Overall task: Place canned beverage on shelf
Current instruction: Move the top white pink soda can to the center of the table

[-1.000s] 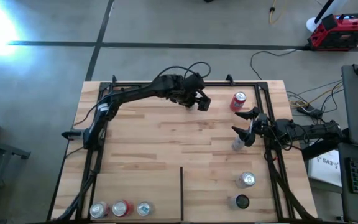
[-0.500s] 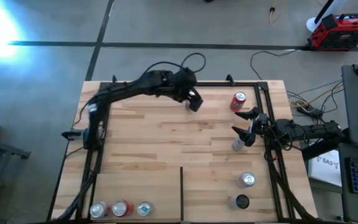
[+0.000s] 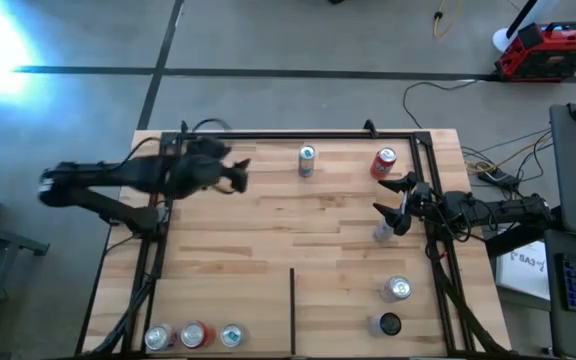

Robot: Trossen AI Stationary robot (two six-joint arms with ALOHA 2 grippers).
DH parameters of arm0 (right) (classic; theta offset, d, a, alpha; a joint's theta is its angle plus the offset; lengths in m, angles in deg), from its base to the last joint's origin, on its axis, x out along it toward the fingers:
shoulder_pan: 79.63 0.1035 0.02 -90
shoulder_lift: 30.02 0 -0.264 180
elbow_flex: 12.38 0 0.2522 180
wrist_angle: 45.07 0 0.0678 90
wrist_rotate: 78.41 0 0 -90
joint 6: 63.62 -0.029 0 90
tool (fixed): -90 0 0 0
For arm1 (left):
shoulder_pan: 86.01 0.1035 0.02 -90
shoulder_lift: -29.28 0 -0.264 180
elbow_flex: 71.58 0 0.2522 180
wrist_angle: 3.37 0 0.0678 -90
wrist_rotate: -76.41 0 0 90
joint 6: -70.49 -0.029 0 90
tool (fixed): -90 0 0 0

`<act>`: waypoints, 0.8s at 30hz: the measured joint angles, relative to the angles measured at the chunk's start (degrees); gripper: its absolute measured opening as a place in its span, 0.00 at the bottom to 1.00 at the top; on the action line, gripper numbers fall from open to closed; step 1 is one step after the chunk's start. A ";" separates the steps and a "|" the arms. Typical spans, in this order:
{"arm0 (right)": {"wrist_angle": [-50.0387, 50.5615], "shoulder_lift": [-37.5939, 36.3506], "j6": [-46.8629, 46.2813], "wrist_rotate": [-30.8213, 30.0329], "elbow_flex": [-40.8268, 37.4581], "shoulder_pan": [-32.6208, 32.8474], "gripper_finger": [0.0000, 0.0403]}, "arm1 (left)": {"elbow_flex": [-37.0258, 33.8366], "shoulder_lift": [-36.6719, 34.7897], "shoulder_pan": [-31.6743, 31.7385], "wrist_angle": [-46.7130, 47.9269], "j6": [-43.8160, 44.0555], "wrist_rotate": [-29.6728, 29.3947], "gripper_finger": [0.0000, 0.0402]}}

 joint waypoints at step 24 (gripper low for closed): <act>0.00 0.00 -0.01 0.00 0.01 0.02 0.95 | -53.04 -26.59 0.75 -71.24 -25.40 -0.20 0.73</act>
